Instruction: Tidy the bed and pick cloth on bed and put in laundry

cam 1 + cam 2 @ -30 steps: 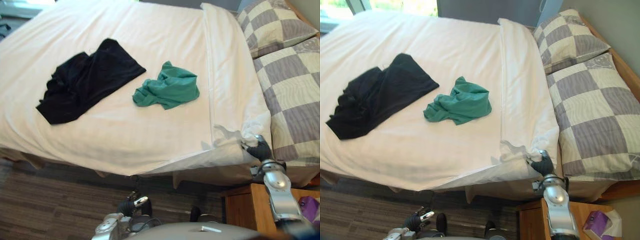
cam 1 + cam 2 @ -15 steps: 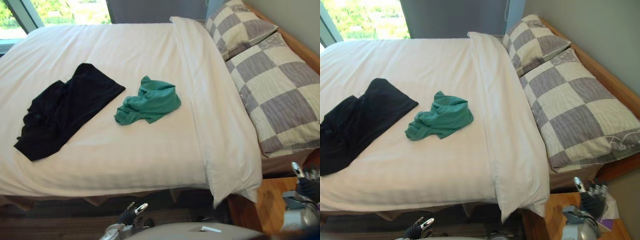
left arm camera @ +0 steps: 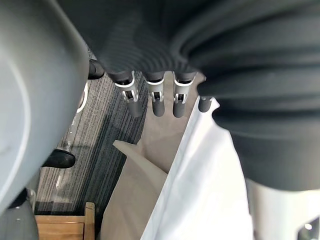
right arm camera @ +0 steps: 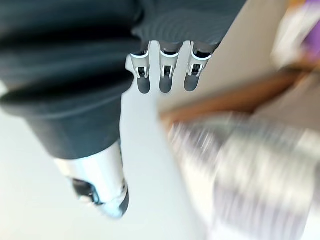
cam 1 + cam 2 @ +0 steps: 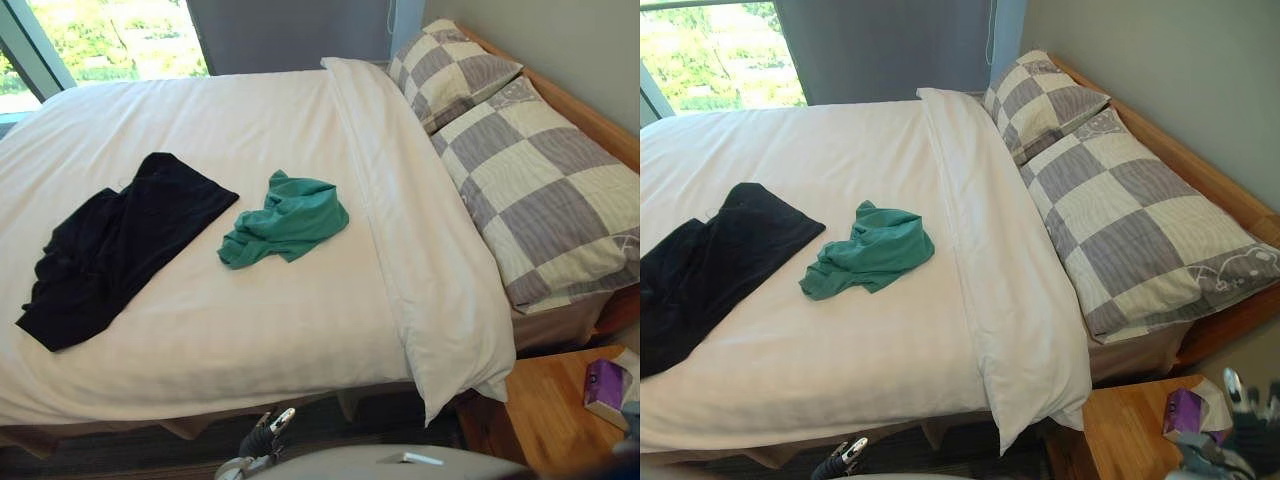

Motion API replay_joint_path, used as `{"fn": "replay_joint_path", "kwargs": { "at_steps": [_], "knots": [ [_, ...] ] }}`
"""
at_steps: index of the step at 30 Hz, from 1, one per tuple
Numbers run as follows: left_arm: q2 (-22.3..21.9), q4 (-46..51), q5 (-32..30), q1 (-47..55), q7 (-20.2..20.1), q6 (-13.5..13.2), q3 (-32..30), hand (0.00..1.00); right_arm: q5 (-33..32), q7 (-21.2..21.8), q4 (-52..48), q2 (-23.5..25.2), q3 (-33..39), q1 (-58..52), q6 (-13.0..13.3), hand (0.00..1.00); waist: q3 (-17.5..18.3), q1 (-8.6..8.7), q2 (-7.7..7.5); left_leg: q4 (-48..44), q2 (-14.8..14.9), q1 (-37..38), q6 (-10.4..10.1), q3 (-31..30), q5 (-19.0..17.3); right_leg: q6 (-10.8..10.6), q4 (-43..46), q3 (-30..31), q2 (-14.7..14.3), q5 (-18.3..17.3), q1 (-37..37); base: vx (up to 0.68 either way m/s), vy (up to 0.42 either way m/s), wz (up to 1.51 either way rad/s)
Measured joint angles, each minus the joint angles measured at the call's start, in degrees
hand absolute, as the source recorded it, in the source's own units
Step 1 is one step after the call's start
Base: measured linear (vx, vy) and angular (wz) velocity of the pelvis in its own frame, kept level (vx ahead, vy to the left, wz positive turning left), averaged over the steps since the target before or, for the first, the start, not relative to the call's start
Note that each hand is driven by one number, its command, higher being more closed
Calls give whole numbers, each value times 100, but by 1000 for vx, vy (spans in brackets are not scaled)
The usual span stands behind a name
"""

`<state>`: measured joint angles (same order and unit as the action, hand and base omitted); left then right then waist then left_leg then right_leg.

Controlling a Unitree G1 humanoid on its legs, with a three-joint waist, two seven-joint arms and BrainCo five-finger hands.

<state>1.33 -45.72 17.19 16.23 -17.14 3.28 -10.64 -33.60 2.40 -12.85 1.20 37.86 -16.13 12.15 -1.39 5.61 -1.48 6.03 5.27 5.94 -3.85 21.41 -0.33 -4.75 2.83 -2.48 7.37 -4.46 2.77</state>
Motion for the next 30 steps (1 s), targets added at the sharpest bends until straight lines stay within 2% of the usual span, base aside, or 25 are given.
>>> {"fn": "replay_joint_path", "kwargs": {
  "at_steps": [1,2,3,5,7,8,10,11,13,15,16,17,18,22,27,29,30],
  "knots": [
    [95,-8,79,-16,1,37,180,0,-170,355,23,-143,-319,214,-209,100,13,-15,-21,0,-8,-14,4,-36,13,-1,-1,-15,4,-1,-2,-15,-9,9],
    [150,-18,122,-39,2,61,278,0,-209,508,83,-221,-504,329,-310,100,22,-25,-15,0,-23,-20,16,-71,25,-19,-2,-36,13,-13,0,-31,-8,35],
    [282,-75,194,-147,15,170,566,0,-332,888,363,-468,-1028,614,-562,100,31,-31,-45,0,-78,-98,52,-259,64,-54,-4,-194,67,-39,14,-28,-2,38],
    [379,-80,215,-229,29,252,766,0,-356,1102,671,-533,-1353,865,-730,100,41,-43,-3,0,-130,-128,80,-403,93,-58,-30,-343,95,-43,26,-9,-4,49],
    [423,-102,264,-285,115,314,853,0,-403,1223,1109,-532,-1675,1135,-831,100,20,-125,-12,-1,-192,-197,153,-538,144,-60,-75,-432,140,-42,56,11,19,43],
    [440,-126,300,-345,129,350,865,0,-403,1238,1298,-532,-1855,1278,-836,100,-33,-213,23,-1,-237,-222,170,-643,155,-61,-90,-497,177,-42,86,12,31,37],
    [460,-123,306,-392,131,353,903,0,-415,1230,1470,-531,-2112,1537,-819,100,-137,-242,57,-2,-286,-321,221,-716,195,-69,-107,-625,229,-37,64,1,31,35],
    [471,-120,305,-489,134,355,938,0,-477,1220,1516,-537,-2229,1735,-777,100,-300,-273,50,-2,-323,-399,243,-809,221,-91,-123,-682,257,-23,37,-17,30,32],
    [513,-115,314,-720,149,359,1024,0,-698,1199,1622,-637,-2416,2161,-585,100,-526,-345,76,-6,-334,-654,279,-830,316,-100,-52,-689,283,15,-228,-56,40,19],
    [591,-116,442,-1086,217,350,1053,0,-978,1085,1799,-750,-2485,2886,-351,100,-967,-352,109,-22,-339,-976,312,-941,456,-84,64,-707,285,74,-539,-104,45,25],
    [611,-113,492,-1390,251,323,1051,0,-1253,959,1945,-846,-2469,3418,-152,100,-1303,-344,106,-38,-327,-1229,326,-954,569,-72,144,-745,282,120,-795,-117,35,26],
    [615,-112,566,-1540,259,310,1052,0,-1378,891,2005,-914,-2445,3657,-82,100,-1467,-350,111,-39,-325,-1326,331,-958,615,-75,171,-759,281,143,-890,-151,58,27],
    [592,-94,765,-1858,259,204,1056,0,-1770,791,2175,-1044,-2270,4283,80,100,-1910,-398,129,-41,-336,-1518,355,-973,704,-72,244,-763,296,176,-1104,-98,49,15],
    [579,-25,932,-2115,259,-26,1052,0,-2479,869,2184,-1274,-1957,4779,439,100,-2340,-484,239,-43,-396,-1823,382,-976,765,-75,383,-750,364,182,-1473,-11,43,7],
    [484,-59,1147,-2459,341,-175,1046,0,-3518,1243,2167,-1719,-1722,5170,967,100,-2462,-489,460,-45,-522,-2437,411,-945,842,-82,650,-617,508,174,-2267,62,59,2],
    [275,-48,1329,-2695,380,-250,1008,0,-4111,1524,1959,-1799,-1581,5237,1236,100,-2537,-509,584,-47,-597,-2737,383,-914,900,-131,935,-535,618,87,-2726,43,53,6],
    [215,-46,1366,-2736,380,-275,1006,0,-4265,1561,1862,-1782,-1572,5226,1303,100,-2567,-521,594,-47,-613,-2793,384,-887,901,-147,1043,-481,640,40,-2848,30,34,0]
  ]
}}
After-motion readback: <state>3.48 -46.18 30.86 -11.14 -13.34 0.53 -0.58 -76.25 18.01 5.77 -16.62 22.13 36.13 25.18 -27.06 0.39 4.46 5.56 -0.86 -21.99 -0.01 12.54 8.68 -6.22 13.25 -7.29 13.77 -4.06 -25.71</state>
